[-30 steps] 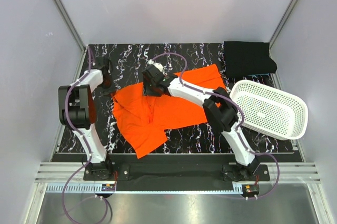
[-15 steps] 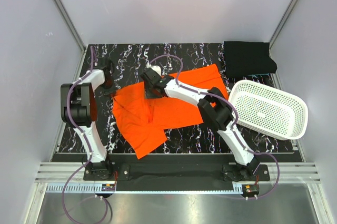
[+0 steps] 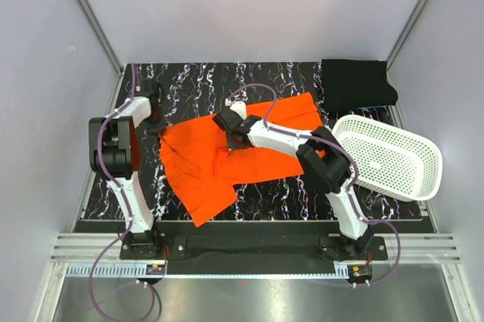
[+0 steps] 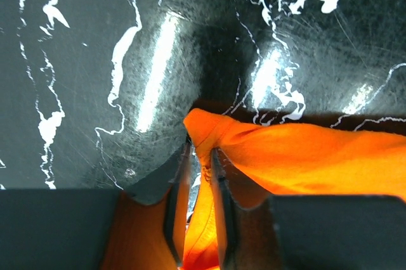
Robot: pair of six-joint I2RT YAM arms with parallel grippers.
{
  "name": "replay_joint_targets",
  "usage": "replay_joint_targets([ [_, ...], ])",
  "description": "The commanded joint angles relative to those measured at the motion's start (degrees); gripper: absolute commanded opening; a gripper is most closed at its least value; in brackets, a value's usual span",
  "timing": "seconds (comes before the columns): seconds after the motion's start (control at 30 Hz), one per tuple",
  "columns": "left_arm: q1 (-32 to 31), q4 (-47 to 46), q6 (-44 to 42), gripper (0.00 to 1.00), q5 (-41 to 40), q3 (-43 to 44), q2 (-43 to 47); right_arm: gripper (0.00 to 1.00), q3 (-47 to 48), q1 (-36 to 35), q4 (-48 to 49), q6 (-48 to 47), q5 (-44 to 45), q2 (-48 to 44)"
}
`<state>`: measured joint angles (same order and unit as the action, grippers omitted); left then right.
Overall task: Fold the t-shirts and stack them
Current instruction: Fold the tshirt
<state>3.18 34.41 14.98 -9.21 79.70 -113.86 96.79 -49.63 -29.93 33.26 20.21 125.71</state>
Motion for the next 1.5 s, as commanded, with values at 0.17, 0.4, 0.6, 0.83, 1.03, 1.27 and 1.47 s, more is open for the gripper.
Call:
replay_joint_targets([
  [0.17,0.86,-0.4,-1.62,0.27,-3.01,3.88,-2.06,0.0,-5.03,0.14,1.28,1.11,5.9,-6.27],
  [0.4,1.04,0.92,-2.41,0.31,-3.8,6.86,-0.83,0.03,-7.23,1.11,1.63,2.78,5.98,-7.4],
  [0.6,0.78,3.29,-2.24,0.31,-4.58,7.75,0.48,0.21,-8.81,1.37,1.63,2.43,3.17,-11.0],
  [0.83,0.16,3.91,-2.59,0.33,-4.94,7.23,4.34,0.31,-7.68,2.08,1.89,2.08,-2.25,-13.65],
  [1.03,-0.28,3.56,-1.36,0.35,-0.64,6.87,5.76,0.24,0.92,2.51,4.97,-0.56,-11.49,-5.58],
  [1.27,-0.98,0.66,-0.39,0.34,6.14,2.13,5.58,0.24,0.86,3.22,5.41,0.23,-12.48,-0.73],
  [1.47,-1.16,-0.31,0.75,0.33,4.56,-0.34,1.11,0.24,-4.24,3.48,5.32,1.11,-9.84,-2.66],
])
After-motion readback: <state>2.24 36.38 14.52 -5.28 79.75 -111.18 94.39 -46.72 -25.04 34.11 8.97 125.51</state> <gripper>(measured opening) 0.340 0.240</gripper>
